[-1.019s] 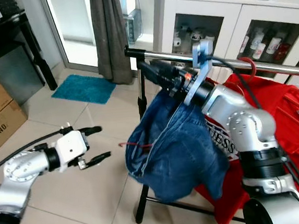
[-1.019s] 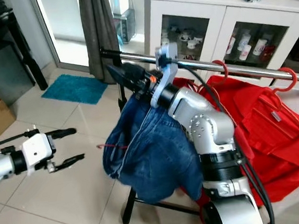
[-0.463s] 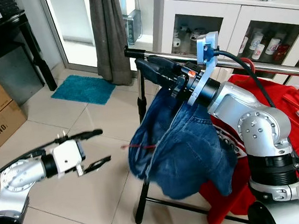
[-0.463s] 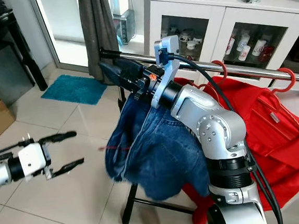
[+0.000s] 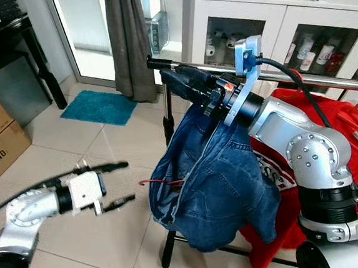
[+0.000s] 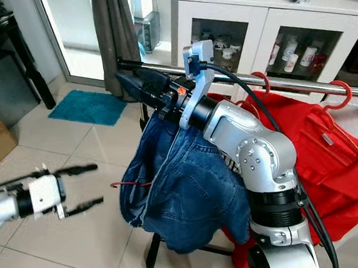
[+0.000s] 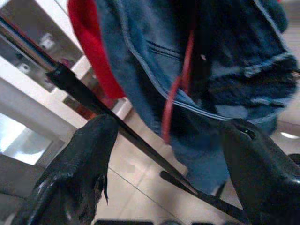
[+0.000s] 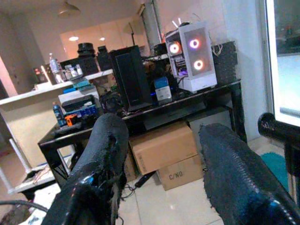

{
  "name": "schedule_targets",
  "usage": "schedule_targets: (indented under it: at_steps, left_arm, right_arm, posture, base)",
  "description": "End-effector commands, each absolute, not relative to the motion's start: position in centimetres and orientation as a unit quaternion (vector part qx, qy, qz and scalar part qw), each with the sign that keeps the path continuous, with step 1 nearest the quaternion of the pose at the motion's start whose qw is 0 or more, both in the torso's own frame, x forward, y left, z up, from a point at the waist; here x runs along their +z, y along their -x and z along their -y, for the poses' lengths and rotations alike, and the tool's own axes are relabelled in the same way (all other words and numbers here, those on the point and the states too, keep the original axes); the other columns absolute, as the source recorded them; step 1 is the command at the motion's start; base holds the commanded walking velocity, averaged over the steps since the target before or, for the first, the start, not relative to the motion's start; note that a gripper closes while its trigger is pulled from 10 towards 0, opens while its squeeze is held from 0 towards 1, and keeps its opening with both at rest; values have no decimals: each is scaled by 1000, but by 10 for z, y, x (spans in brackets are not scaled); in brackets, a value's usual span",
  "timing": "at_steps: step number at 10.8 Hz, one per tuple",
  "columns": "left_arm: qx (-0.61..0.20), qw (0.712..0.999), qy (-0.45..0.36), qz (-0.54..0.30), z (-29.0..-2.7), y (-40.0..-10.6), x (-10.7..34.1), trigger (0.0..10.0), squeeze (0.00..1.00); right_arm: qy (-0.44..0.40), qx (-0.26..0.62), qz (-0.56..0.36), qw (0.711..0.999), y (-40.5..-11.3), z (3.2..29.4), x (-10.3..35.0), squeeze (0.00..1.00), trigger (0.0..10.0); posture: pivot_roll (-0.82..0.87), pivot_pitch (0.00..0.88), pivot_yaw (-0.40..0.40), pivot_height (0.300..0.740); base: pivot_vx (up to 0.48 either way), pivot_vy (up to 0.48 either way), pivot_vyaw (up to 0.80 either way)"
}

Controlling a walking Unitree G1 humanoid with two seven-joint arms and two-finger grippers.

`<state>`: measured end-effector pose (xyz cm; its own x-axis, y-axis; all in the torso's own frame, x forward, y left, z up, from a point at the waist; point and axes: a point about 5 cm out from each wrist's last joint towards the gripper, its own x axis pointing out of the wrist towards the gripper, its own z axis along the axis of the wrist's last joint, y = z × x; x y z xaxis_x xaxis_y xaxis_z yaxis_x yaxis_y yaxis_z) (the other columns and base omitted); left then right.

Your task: Hang hanger

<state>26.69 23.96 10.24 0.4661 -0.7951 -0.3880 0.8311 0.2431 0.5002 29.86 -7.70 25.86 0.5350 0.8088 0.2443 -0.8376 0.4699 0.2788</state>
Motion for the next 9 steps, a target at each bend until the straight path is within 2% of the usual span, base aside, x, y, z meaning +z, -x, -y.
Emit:
schedule_targets:
  at_steps: [1, 5, 6, 7, 8, 9]
  left_arm:
    - [-532, 774, -343, -34, -235, -270, 101, 10000, 0]
    - [-534, 767, -353, -50, -226, -284, 95, 10000, 0]
    - [-533, 766, -356, -49, -226, -288, 97, 8745, 0]
    - [-531, 766, -358, -48, -226, -292, 100, 6667, 0]
    - [-529, 768, -359, -47, -226, -296, 102, 4196, 0]
    - [-531, 767, -356, -47, -223, -298, 102, 1098, 0]
  right_arm:
    - [-178, 493, 60, 849, -294, 73, 271, 1000, 0]
    - [-177, 514, 70, 837, -289, 69, 280, 1000, 0]
    - [-174, 521, 71, 833, -288, 68, 282, 1000, 0]
    - [-171, 526, 72, 830, -286, 68, 282, 1000, 0]
    - [-171, 531, 73, 826, -284, 67, 283, 1000, 0]
    - [-172, 540, 76, 821, -282, 65, 285, 1000, 0]
  posture:
    - [-63, 0, -22, 740]
    - [-78, 0, -24, 740]
    - [-81, 0, -21, 740]
    - [-83, 0, -20, 740]
    - [-84, 0, -17, 740]
    - [-85, 0, -17, 740]
  base:
    - [0, 0, 0]
    - [0, 0, 0]
    - [0, 0, 0]
    - [0, 0, 0]
    - [0, 0, 0]
    - [0, 0, 0]
